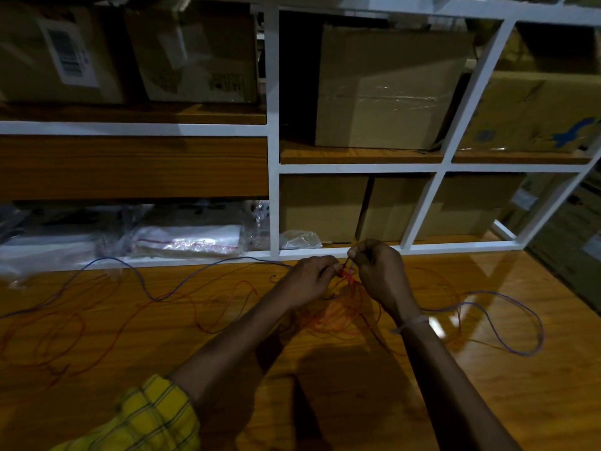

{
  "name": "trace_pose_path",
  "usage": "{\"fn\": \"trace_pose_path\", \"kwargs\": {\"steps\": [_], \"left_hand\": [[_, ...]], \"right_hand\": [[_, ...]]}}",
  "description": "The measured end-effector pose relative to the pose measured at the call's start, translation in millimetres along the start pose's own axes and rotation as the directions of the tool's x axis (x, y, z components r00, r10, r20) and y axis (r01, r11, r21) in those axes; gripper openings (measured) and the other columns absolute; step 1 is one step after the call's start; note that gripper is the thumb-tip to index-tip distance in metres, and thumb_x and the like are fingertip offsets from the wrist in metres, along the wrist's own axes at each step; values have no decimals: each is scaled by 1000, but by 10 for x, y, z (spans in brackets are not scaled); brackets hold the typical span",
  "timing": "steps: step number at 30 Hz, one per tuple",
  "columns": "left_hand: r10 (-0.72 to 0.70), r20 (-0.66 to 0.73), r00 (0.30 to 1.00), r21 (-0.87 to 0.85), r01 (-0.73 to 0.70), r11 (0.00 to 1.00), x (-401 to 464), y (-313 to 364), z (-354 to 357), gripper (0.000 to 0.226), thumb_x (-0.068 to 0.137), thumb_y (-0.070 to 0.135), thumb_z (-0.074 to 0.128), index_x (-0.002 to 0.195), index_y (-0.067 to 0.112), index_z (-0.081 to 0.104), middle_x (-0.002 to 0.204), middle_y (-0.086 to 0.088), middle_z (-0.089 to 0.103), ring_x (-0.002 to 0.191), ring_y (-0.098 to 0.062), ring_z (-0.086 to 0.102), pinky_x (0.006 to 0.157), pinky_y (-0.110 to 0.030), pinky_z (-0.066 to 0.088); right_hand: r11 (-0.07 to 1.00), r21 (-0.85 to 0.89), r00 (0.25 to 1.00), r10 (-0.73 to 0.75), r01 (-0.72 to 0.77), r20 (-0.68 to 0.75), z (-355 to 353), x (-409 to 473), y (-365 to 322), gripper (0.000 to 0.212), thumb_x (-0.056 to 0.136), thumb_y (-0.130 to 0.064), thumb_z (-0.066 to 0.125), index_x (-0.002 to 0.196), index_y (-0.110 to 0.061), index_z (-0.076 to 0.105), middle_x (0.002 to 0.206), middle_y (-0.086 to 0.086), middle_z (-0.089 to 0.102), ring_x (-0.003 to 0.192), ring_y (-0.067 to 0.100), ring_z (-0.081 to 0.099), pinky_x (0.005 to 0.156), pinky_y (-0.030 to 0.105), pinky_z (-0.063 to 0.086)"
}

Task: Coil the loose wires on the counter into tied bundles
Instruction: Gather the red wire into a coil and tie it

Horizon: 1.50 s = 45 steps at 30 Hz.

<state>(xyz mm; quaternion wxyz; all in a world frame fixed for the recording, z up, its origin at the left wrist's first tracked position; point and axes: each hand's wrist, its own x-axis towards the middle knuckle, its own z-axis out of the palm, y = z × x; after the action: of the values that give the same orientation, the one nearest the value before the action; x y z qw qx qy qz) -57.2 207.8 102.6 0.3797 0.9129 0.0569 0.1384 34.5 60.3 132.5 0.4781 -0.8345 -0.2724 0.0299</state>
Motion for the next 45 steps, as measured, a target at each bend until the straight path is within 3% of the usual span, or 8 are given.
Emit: {"fn": "trace_pose_path", "kwargs": {"steps": [3,8,13,23,29,33,36,45], "left_hand": [[-118,-17,993,-139,114,984,33,19,-43,35,109,26,47,102,6,75,63,12,52,53,8,50,53,-14,33],[-195,50,980,-252,201,947,99,46,-57,36,108,36,45,99,13,71,63,3,48,44,-3,38,50,-28,29],[-151,66,986,-256,163,953,93,54,-28,17,105,45,48,103,32,58,67,3,49,53,-11,39,51,-27,31],[-189,7,982,-230,186,955,345,280,25,17,106,18,48,102,7,61,68,7,52,38,4,43,40,-17,29],[-207,80,975,-426,221,877,566,361,273,18,106,28,51,97,18,64,66,7,49,42,0,36,42,-20,27],[-251,166,954,-509,300,807,753,481,551,20,104,33,57,86,26,60,63,5,49,46,-6,36,44,-20,26],[-281,221,934,-568,358,742,898,574,764,18,103,33,58,89,23,60,61,7,47,47,-6,37,43,-19,25],[-368,355,859,-695,506,511,1310,795,1383,25,107,9,49,83,14,46,66,-2,39,46,-6,32,39,-17,22]], "right_hand": [[991,-32,987,-134,131,-91,28,-39,-14,10,100,-12,63,92,-11,69,87,1,68,83,18,62,64,25,40],[971,24,959,-229,236,-170,58,-99,-57,17,100,-2,59,88,-14,62,80,0,64,72,6,60,61,7,36],[985,106,981,-122,139,-151,5,-37,-28,15,102,-4,56,90,-13,59,81,2,67,72,9,61,62,22,44],[871,484,996,86,-81,11,-161,-58,50,20,105,-10,57,101,9,60,73,9,60,58,11,56,62,34,46],[964,254,992,-50,78,-115,-685,37,269,16,99,-27,69,103,-12,69,101,0,71,93,11,65,75,27,52],[988,85,983,113,-127,146,-1030,105,626,38,99,-50,63,125,-23,65,121,-7,67,112,12,62,93,34,51],[972,66,933,196,-226,302,-1151,78,954,34,102,-52,55,114,-24,71,109,-1,76,108,19,68,93,40,51],[837,305,832,276,-454,482,-1604,77,1630,14,104,-19,60,105,-6,64,87,16,68,74,25,74,58,25,56]]}}
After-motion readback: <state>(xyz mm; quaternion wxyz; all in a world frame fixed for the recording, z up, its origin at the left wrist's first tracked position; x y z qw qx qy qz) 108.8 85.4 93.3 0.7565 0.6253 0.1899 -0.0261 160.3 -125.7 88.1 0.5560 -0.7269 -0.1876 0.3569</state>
